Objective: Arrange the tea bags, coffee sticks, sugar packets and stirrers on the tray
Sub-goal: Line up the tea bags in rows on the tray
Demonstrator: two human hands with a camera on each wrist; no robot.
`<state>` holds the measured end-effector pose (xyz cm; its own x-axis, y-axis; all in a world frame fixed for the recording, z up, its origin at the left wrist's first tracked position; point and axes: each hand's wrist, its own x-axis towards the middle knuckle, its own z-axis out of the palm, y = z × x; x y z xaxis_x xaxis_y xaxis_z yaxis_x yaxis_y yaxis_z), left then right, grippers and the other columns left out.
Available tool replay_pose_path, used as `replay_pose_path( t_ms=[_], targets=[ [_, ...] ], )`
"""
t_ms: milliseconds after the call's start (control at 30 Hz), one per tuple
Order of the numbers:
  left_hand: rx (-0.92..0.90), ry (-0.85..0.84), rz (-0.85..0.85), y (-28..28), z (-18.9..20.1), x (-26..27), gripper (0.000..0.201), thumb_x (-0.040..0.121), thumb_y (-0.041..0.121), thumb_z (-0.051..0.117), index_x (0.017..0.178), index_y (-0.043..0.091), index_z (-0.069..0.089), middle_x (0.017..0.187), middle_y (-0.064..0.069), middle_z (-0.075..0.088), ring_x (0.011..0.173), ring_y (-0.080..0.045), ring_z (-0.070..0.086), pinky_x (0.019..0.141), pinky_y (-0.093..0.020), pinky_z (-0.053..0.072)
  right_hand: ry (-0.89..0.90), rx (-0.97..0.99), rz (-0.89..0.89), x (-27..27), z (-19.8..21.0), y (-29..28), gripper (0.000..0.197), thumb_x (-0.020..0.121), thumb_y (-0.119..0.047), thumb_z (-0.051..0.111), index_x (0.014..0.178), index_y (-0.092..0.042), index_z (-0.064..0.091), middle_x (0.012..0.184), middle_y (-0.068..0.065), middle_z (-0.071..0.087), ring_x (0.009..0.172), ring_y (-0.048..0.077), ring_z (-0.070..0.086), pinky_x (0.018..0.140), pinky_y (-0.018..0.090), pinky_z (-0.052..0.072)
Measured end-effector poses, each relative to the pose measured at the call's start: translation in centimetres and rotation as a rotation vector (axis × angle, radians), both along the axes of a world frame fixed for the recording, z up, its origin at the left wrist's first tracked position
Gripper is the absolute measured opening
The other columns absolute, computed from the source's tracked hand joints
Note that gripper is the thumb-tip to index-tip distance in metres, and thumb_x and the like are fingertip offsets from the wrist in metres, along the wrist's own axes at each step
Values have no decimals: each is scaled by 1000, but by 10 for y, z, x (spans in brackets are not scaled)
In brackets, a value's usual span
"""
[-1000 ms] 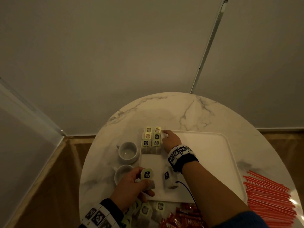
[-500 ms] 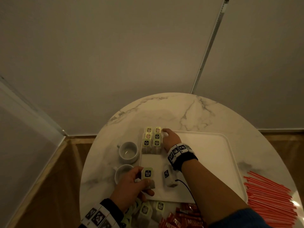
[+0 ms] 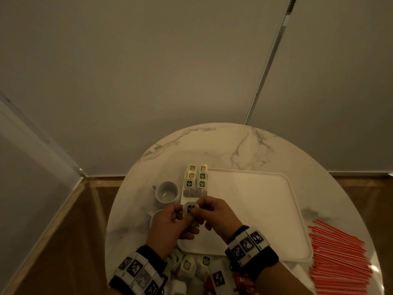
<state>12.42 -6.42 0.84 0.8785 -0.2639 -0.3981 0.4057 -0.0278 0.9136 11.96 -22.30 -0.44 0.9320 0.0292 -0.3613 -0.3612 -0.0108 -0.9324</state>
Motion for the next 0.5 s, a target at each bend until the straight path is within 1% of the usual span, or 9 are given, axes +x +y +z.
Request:
replay_pose_path(
  t_ms=[67,133,167,233,267,333,400,467,500],
  targets=[
    [5,15,4,1,-1,-3,26,87,2,64,112,3,55,90,-22,69,70,-33,70,57,-31,57,26,17,-80,4,-6,-2,4,85,-9,66,82,-7,66,67,7,60,57,14,51,47,24,38],
    [13,37,46,4,-3,-7,30,86,1,64,112,10,52,93,-25,65,67,-32,70,56,-33,56,71,36,-190,15,-14,-6,5,86,-8,65,84,-4,65,71,10,60,57,16,51,46,26,38],
    [18,47,69,6,-4,-9,32,87,1,64,112,15,50,93,-25,65,66,-32,69,55,-35,56,88,8,-227,21,-19,-8,6,87,-8,65,82,-5,63,72,11,60,57,16,51,46,26,38],
    [22,51,105,12,-5,-13,33,88,4,63,112,20,47,91,-22,66,63,-31,66,54,-37,52,105,-119,-231,34,-31,-8,11,87,-10,65,77,-10,61,72,9,61,57,16,53,46,26,41],
    [27,45,113,14,-5,-14,32,89,5,62,112,21,47,90,-21,67,62,-31,65,53,-36,49,111,-180,-212,39,-37,-5,12,87,-11,65,76,-11,60,70,7,61,57,15,53,46,25,43],
    [39,31,111,20,-4,-16,28,90,5,60,112,18,50,89,-21,67,60,-28,62,48,-31,44,129,-258,-193,45,-46,2,15,86,-12,67,72,-14,60,65,1,59,55,12,53,45,22,44],
    [43,18,90,25,-1,-17,24,90,3,59,111,13,53,89,-21,67,59,-26,60,42,-27,41,135,-309,-204,51,-55,8,19,83,-12,68,68,-18,60,64,-1,60,57,13,54,53,24,46],
    [29,10,80,28,3,-18,20,90,1,57,109,8,56,89,-22,66,58,-25,59,40,-26,40,137,-350,-215,57,-58,12,16,82,-12,68,69,-20,63,71,0,64,66,17,59,64,29,50],
    [19,8,78,30,5,-18,18,91,0,56,107,7,57,89,-22,66,58,-26,59,40,-26,41,143,-385,-211,61,-58,13,11,81,-13,68,73,-20,65,77,2,66,73,20,61,69,30,52]
  ],
)
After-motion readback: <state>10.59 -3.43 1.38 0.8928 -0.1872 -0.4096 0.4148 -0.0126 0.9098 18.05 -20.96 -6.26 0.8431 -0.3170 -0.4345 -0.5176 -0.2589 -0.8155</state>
